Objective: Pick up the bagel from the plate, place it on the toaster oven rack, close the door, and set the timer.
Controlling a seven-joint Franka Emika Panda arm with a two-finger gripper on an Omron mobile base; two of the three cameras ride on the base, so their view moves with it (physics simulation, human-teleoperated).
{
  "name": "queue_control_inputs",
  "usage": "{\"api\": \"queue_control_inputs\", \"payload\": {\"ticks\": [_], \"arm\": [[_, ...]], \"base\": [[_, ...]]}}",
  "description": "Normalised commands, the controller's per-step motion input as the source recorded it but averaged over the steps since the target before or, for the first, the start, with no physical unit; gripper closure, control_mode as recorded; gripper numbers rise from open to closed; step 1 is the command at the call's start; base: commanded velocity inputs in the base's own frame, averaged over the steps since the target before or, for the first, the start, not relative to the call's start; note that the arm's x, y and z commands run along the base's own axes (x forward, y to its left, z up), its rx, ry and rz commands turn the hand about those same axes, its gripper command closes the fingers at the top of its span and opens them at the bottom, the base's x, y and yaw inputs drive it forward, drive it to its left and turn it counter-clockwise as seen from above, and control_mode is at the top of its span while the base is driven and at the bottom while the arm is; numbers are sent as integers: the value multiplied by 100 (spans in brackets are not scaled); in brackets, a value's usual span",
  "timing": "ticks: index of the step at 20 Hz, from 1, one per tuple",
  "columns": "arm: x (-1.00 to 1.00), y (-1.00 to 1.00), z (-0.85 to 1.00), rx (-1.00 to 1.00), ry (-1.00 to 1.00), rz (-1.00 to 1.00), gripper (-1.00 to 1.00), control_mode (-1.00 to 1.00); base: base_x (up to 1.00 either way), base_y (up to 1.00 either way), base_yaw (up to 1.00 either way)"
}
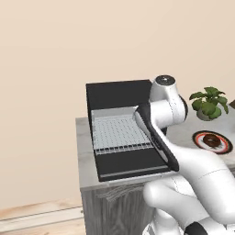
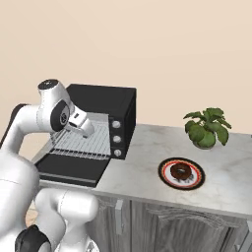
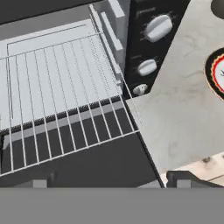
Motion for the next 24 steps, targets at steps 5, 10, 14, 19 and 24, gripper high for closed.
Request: {"api": "queue_control_inputs", "payload": {"ticks": [5, 10, 14, 19, 24], "arm": [[-48, -91, 0, -13, 16, 0, -100, -100], [-6, -75, -6, -8, 20, 0, -100, -100], [0, -56, -9, -1, 22, 4, -100, -100], [0, -55, -4, 0, 24, 3, -100, -100], [0, -53, -11, 5, 24, 0, -100, -100]], "base": [[0, 0, 0], [0, 0, 0], [0, 0, 0], [0, 0, 0], [0, 0, 0]]}}
